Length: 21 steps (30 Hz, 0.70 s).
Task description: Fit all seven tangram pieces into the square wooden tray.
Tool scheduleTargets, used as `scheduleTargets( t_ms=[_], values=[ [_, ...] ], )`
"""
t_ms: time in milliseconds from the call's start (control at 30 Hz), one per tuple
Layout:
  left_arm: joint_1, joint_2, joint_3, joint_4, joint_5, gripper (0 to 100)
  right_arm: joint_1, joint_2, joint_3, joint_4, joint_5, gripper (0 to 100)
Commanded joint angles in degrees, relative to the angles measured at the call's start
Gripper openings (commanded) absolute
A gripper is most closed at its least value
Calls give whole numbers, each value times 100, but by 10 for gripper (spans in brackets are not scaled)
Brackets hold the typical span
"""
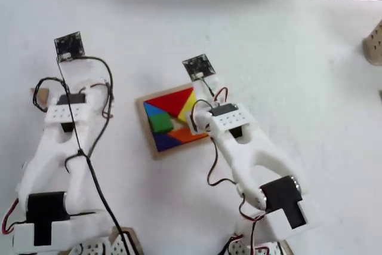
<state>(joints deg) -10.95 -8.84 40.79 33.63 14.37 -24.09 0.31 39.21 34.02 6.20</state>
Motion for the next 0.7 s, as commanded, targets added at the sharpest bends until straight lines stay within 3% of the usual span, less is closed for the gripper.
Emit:
scheduleTargets(
  t_ms=[0,167,333,667],
  values=[
    [-75,-295,-18,-281,62,24,-31,-163,-9,523,422,17],
    [-75,-295,-18,-281,62,24,-22,-277,0,1332,1327,17],
    [-84,-295,-18,-281,62,24,312,-338,35,1912,1442,17],
    [-84,-295,-18,-281,70,24,497,-1938,1547,1323,1442,17]
  ],
)
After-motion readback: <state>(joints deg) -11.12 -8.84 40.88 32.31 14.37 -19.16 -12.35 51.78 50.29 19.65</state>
